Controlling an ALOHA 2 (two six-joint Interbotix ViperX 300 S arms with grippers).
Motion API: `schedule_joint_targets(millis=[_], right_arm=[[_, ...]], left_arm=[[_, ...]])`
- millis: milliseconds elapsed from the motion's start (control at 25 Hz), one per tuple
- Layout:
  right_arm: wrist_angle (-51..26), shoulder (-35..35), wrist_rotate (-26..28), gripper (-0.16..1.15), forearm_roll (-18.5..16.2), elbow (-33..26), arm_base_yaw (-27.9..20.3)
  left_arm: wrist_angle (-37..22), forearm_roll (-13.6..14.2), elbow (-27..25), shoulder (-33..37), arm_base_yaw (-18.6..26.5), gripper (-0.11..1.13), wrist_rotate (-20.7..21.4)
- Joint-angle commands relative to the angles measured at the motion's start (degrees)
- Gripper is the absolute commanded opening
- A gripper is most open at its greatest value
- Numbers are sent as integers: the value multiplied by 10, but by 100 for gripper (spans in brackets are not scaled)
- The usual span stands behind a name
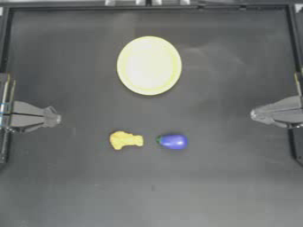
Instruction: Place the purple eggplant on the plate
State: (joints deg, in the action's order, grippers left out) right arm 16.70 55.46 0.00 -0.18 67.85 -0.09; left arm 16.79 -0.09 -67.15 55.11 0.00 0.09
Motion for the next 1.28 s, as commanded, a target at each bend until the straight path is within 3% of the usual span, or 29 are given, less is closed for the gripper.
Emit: schedule_joint_targets(millis=[40, 120, 400, 520, 640, 720, 800, 880, 960, 1280], right_arm=[[4, -4, -2, 6, -4, -5, 0], [-1, -4, 0, 0, -4, -4, 0], [-18, -5, 1, 14, -6, -7, 0], [-19, -4, -4, 32, -10, -7, 0], [-19, -4, -3, 67, -18, -8, 0], [-21, -4, -3, 94, -20, -10, -1], [-28, -4, -3, 109, -19, -12, -2], [-41, -4, -3, 102, -17, -17, -5], [-63, -5, -3, 97, -16, -25, -10], [-265, -51, 2, 99, -9, -137, -25]], left_arm=[[-7, 2, 2, 4, 1, 8, 4], [-8, 2, 2, 4, 2, 3, 10], [-6, 0, 3, 14, 3, 15, 33], [-8, 0, 4, 15, 3, 41, 33], [-10, -1, 4, 14, 4, 90, 31], [-10, -1, 5, 14, 3, 110, 31], [-12, 0, 6, 15, 4, 104, 31], [-18, 0, 6, 15, 4, 96, 31], [-25, -1, 6, 15, 7, 98, 30], [-48, -14, 7, 11, 23, 103, 30]])
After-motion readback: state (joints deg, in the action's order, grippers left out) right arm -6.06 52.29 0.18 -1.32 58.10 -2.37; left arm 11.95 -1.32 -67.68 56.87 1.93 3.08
